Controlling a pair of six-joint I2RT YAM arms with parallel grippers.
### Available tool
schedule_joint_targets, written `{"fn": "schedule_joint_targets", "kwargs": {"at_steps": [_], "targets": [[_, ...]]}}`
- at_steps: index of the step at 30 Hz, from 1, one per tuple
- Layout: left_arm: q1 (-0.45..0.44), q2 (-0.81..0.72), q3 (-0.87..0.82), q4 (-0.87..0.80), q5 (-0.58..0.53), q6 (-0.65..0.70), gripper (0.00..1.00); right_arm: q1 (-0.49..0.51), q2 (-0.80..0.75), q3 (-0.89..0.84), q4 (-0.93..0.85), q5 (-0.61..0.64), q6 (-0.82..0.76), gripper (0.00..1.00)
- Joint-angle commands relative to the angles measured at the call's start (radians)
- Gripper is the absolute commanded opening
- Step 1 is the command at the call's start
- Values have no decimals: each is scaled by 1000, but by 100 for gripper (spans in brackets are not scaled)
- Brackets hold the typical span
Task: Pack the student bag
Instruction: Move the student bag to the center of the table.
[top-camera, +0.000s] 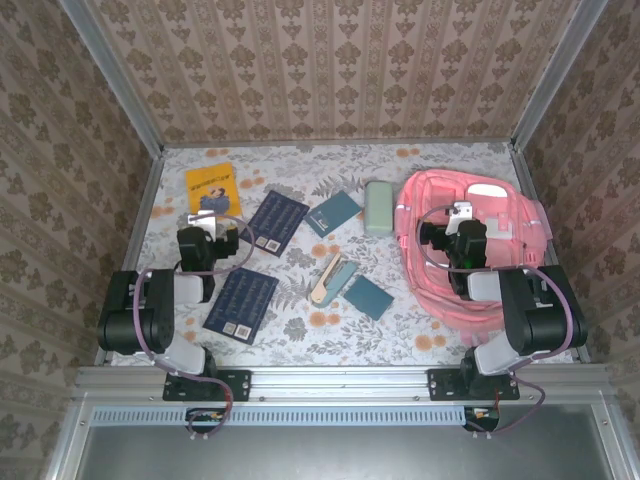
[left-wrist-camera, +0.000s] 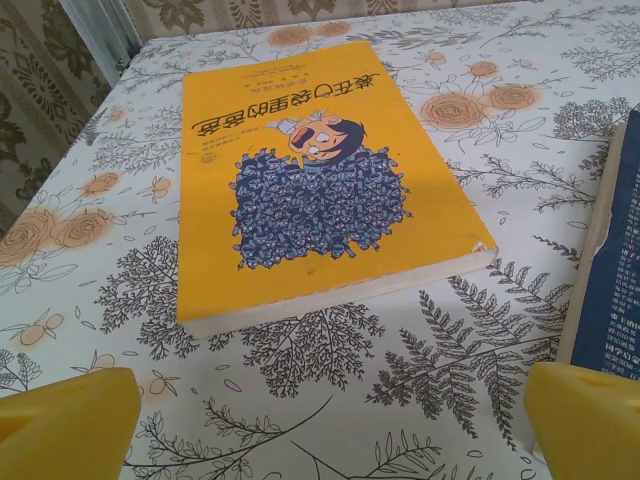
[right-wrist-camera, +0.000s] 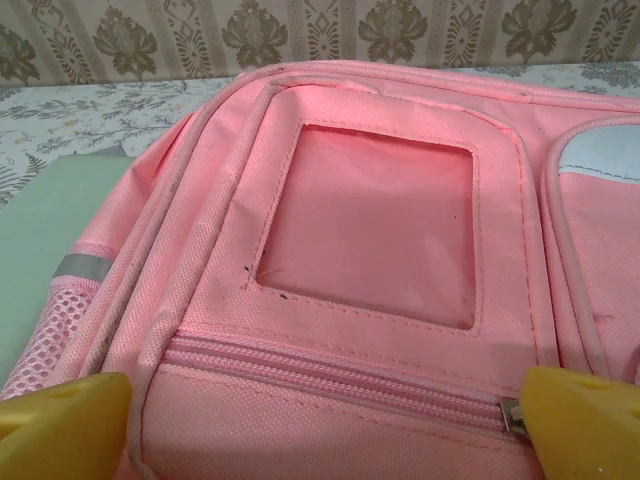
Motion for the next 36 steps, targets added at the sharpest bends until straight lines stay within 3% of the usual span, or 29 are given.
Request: {"fn": "schedule_joint_targets", "kwargs": {"at_steps": [1, 24, 30, 32, 34, 36], "targets": [[0, 3, 15, 35, 0, 8, 100, 2, 5, 5, -3, 29, -11, 100], [9, -8, 24, 15, 7, 0, 100, 0, 2, 1, 2, 26, -11, 100], [15, -180, 235, -486, -103, -71, 100, 0, -152, 76, -247, 83, 10, 100], [22, -214, 363, -722, -168, -182, 100, 0, -231, 113, -359, 115, 59, 100], [44, -223, 509, -957, -200, -320, 100, -11, -311, 168, -519, 172, 211, 100], [78, -217, 610, -1128, -134, -408, 100, -15, -369, 225, -651, 149, 273, 100]]}}
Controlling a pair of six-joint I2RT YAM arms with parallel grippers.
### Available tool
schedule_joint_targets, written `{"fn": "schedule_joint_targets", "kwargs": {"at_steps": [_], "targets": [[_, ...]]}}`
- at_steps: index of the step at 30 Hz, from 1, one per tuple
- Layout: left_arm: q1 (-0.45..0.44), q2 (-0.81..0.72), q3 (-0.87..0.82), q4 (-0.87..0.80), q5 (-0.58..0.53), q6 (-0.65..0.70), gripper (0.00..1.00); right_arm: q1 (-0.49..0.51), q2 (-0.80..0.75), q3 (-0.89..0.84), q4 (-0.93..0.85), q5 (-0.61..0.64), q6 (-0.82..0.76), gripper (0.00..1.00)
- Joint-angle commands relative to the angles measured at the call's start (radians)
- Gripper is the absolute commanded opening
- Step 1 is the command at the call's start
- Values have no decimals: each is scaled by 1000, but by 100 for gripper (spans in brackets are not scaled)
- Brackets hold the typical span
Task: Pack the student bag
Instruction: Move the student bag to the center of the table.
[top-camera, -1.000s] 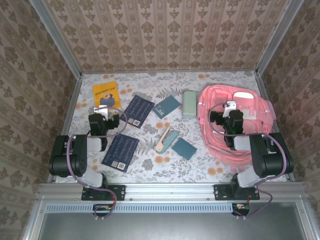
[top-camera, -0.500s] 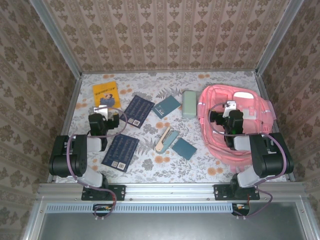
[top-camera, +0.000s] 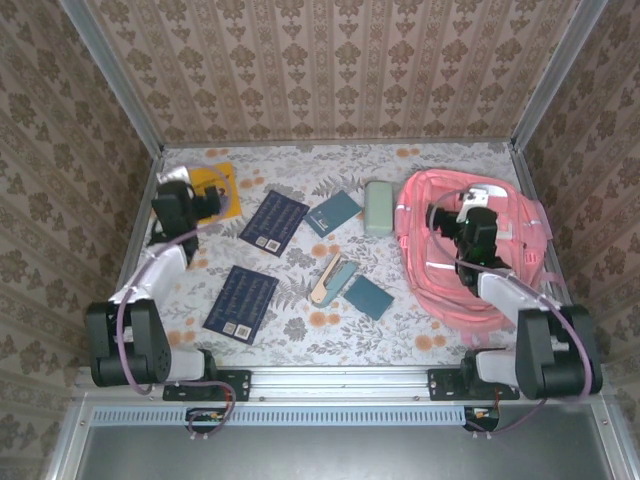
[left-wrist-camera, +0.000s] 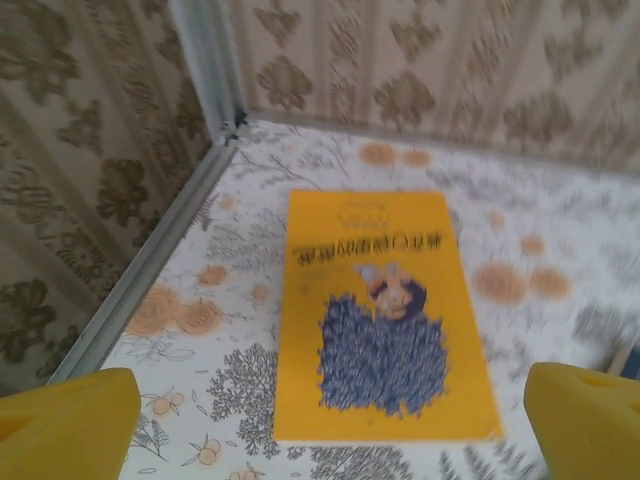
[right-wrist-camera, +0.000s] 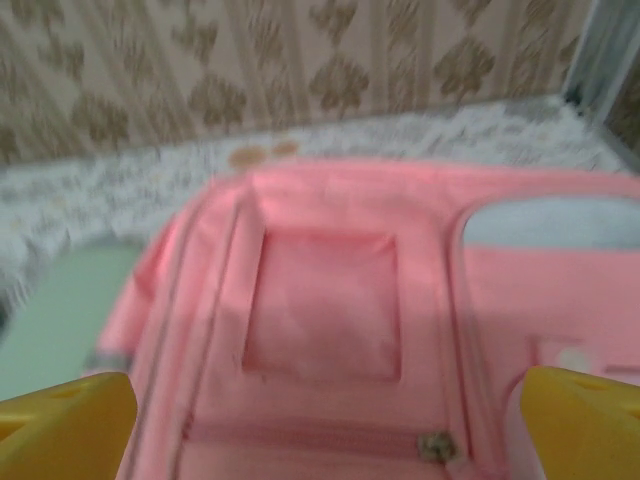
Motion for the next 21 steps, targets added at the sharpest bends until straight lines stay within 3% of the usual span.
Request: {"fn": "schedule_joint_targets", "kwargs": {"at_steps": [1, 4, 8, 12, 21], "targets": [[48, -18, 133, -435, 27, -208, 100, -9, -99, 105, -290, 44, 180, 100], [44, -35, 153, -459, 136, -230, 100, -13, -161, 148, -430, 78, 328, 100], [-2, -60, 158, -462, 199, -236, 100, -17, -173, 215, -573, -81, 321, 100], [-97, -53, 181, -485, 229, -223, 100, -21, -145, 263, -778, 36, 343, 99], [-342, 41, 267, -507, 189, -225, 100, -36, -63, 234, -752, -2, 318, 100]]}}
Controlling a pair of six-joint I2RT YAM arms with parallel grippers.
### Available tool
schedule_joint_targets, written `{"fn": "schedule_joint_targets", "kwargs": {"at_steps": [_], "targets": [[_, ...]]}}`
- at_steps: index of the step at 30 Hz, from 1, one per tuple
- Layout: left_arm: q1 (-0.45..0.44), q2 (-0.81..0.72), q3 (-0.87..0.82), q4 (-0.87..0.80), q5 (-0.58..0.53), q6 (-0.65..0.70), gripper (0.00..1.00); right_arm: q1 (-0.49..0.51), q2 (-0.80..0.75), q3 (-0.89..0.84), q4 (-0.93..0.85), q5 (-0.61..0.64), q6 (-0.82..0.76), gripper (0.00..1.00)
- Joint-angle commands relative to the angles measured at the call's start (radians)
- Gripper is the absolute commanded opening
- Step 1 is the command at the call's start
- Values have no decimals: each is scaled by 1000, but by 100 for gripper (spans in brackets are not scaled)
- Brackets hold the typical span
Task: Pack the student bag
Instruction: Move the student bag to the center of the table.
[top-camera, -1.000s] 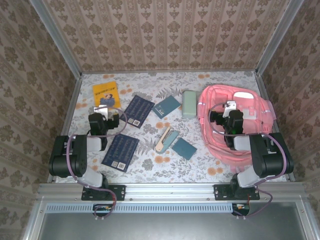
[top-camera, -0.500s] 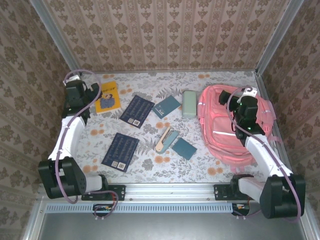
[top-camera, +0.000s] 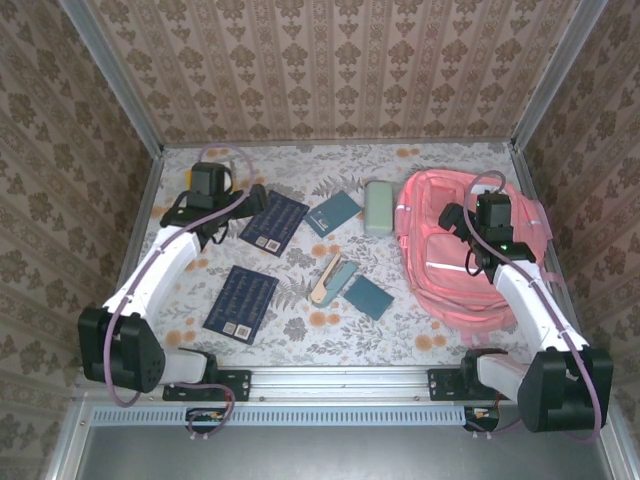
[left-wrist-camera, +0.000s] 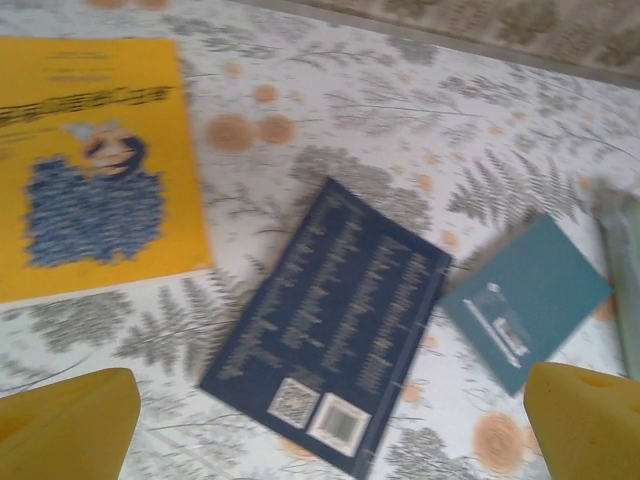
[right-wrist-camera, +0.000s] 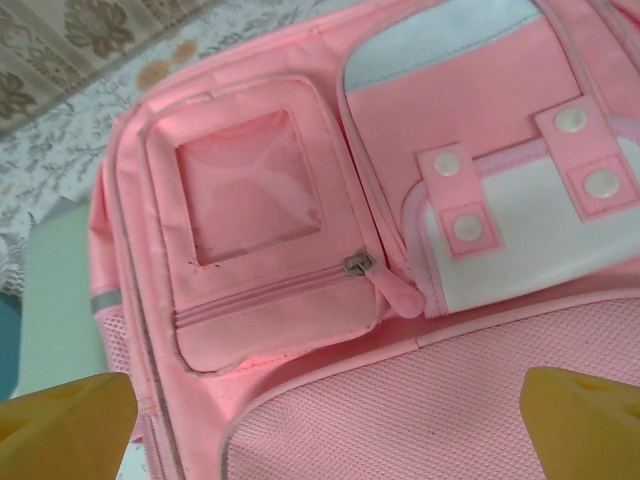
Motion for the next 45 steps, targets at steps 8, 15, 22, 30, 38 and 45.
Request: {"fn": "schedule_joint_targets", "kwargs": {"at_steps": [8, 15, 22, 30, 38, 45], "targets": [[-147, 128, 115, -22, 43, -18, 100, 0, 257, 167, -65, -156, 2, 100], [-215, 154, 125, -34, 33, -7, 100, 13, 337, 213, -68, -94, 4, 100], [-229, 159, 130, -53, 20, -3, 100, 22, 503, 359, -173, -63, 48, 100], [-229, 110, 88, -79, -38, -9, 100, 286, 583, 307, -98, -153, 245, 100], [-228, 49, 45, -113, -71, -2, 100, 444, 766, 526, -26, -227, 318, 100], [-227, 9, 15, -122, -73, -4, 100, 463, 740, 667, -142, -161, 239, 100]]}}
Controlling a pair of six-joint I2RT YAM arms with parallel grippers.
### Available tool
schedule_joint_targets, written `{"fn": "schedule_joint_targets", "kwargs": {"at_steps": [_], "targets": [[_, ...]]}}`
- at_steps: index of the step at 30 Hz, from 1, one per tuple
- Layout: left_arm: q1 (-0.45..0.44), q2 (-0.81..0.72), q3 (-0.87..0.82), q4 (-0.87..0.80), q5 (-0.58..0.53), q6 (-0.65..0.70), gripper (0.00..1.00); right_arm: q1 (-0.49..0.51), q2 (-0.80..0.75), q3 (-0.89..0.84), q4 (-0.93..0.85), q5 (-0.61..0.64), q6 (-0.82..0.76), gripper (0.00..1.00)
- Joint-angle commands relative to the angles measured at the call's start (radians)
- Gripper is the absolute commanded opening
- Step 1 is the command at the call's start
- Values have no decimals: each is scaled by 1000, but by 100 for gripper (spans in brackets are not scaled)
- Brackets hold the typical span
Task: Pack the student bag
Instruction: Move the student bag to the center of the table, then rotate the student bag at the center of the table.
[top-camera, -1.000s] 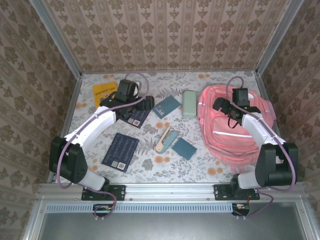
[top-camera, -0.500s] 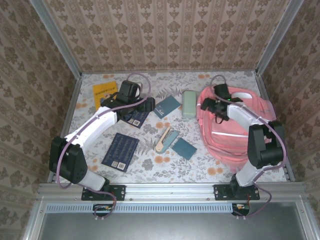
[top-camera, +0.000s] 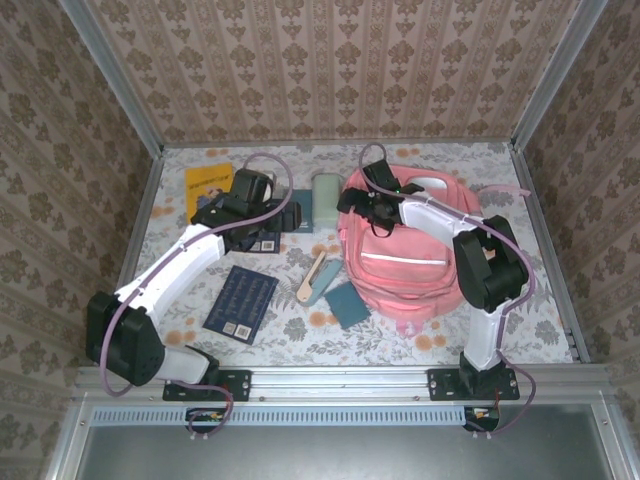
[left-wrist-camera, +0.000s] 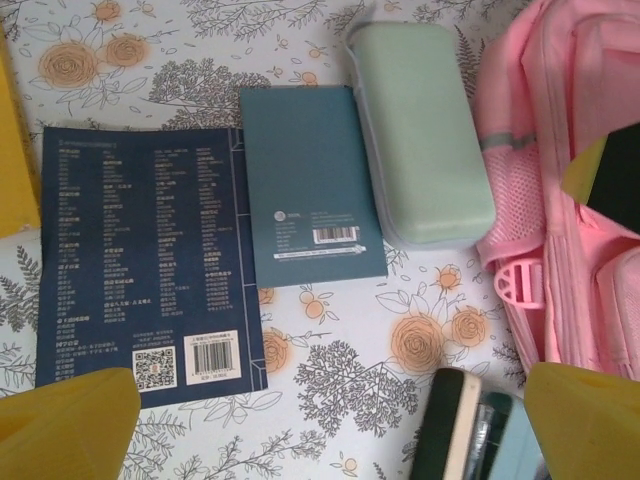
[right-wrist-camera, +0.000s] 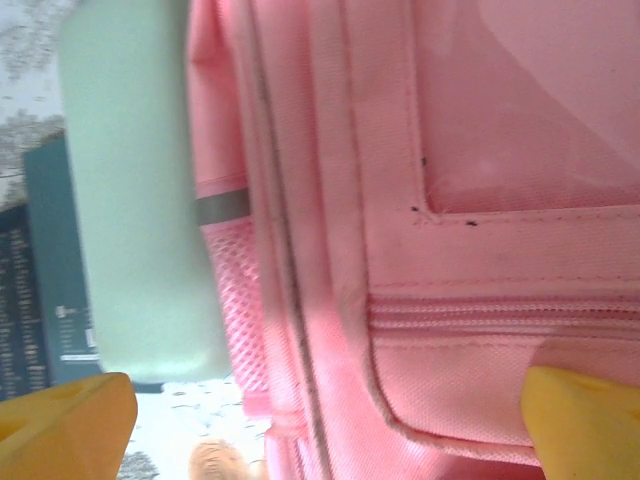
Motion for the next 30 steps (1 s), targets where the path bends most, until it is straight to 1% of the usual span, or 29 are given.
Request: {"fn": "schedule_joint_targets", "kwargs": {"at_steps": [1, 5, 8, 12, 14, 16, 20, 23, 28, 30], "targets": [[-5, -31, -15, -18, -16, 6, 100, 3, -73, 38, -109, 24, -79, 100], [-5, -37, -11, -25, -19, 4, 100, 4, -203, -30, -276, 71, -241, 100], [-5, -36, -11, -22, -20, 0, 100, 11, -305, -172, -323, 43, -279, 100], [-5, -35, -7, -29, -25, -4, 100, 72, -424, -367, -293, 3, -278, 100], [-5, -37, -5, -34, -30, -3, 100, 107, -433, -426, -242, -34, -245, 100], [-5, -40, -3, -35, -33, 0, 100, 152, -401, -456, -182, -61, -203, 100], [-5, -46, 9, -62, -40, 3, 100, 244, -296, -417, -60, -81, -130, 100], [-5, -63, 7, -81, -59, 0, 100, 297, -205, -339, 19, -91, -95, 100], [-6, -95, -7, -90, -50, -14, 100, 319, -22, -109, 22, -103, -85, 100], [-7, -101, -8, -96, -47, -27, 100, 318, 17, -26, -3, -97, -99, 100]]}}
